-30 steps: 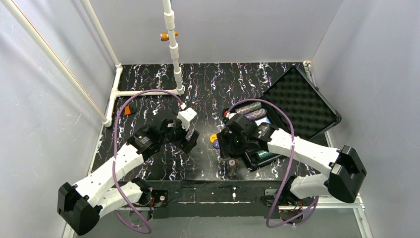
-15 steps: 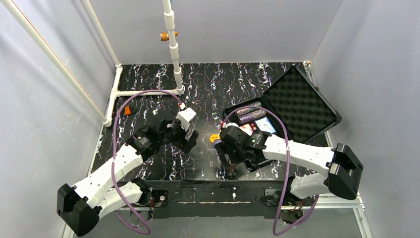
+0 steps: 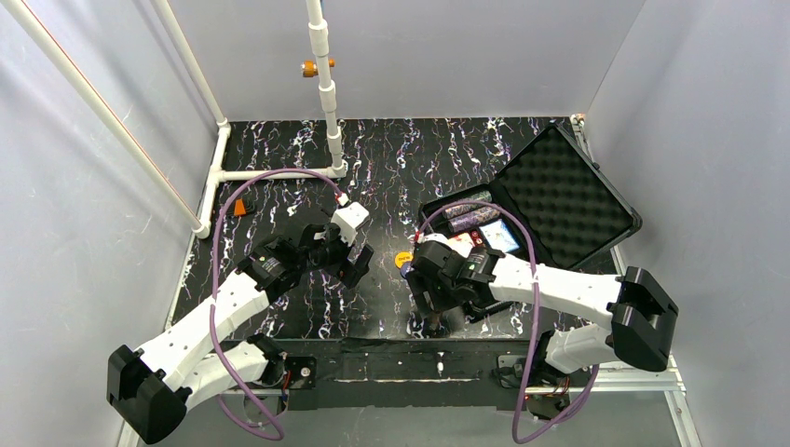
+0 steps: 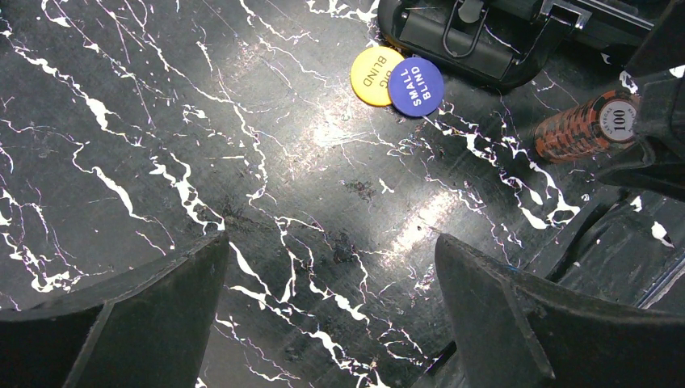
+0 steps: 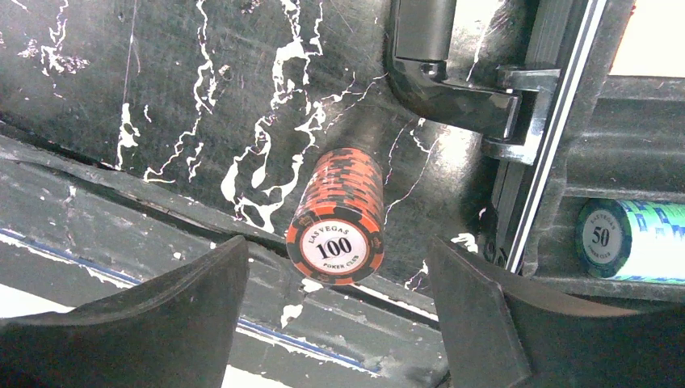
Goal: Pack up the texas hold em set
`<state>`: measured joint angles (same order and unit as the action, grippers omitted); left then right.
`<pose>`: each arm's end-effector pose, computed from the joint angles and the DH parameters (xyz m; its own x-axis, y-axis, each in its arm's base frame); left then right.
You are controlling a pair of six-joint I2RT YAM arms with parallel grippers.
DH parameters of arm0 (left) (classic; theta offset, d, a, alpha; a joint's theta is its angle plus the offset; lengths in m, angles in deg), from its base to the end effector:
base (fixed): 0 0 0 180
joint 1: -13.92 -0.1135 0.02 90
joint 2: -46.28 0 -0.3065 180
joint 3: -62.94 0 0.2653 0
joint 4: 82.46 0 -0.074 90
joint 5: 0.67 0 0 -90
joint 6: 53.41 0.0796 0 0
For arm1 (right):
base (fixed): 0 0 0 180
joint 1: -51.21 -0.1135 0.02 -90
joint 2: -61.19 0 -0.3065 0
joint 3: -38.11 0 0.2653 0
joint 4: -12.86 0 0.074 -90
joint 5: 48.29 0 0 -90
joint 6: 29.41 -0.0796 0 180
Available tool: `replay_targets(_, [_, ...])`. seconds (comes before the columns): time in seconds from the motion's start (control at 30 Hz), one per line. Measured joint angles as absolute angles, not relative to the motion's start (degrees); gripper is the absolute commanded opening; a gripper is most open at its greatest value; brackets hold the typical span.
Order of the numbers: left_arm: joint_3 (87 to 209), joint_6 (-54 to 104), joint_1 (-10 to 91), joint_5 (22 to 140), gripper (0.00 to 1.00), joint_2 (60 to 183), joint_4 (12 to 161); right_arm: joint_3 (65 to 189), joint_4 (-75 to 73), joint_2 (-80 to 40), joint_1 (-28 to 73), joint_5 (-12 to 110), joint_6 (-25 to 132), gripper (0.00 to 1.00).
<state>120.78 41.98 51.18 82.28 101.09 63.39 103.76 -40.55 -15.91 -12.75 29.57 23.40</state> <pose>0.1845 -0.1526 0.2989 -0.3452 0.3797 -0.8583 0.7201 0.6937 0.0173 0.1362 0.2407 0.2222 -0.8238 -0.3400 -0.4535 -0.4283 0.8975 0.1051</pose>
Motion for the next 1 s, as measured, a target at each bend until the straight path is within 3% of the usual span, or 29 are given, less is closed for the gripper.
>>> replay_targets(0.43, [120.8, 42.0, 51.2, 82.3, 0.98, 100.7, 63.1, 102.6, -39.3, -20.0, -13.2, 28.0, 23.1, 0.61])
replay_targets(0.73, [120.8, 42.1, 51.3, 82.3, 0.98, 100.2, 63.0, 103.2, -39.1, -21.0, -13.7, 27.7, 23.3, 0.30])
replay_targets(1.0, [120.8, 42.3, 51.6, 82.9, 0.98, 99.7, 63.0, 105.2, -40.5, -21.5, -13.8, 27.1, 24.9, 0.25])
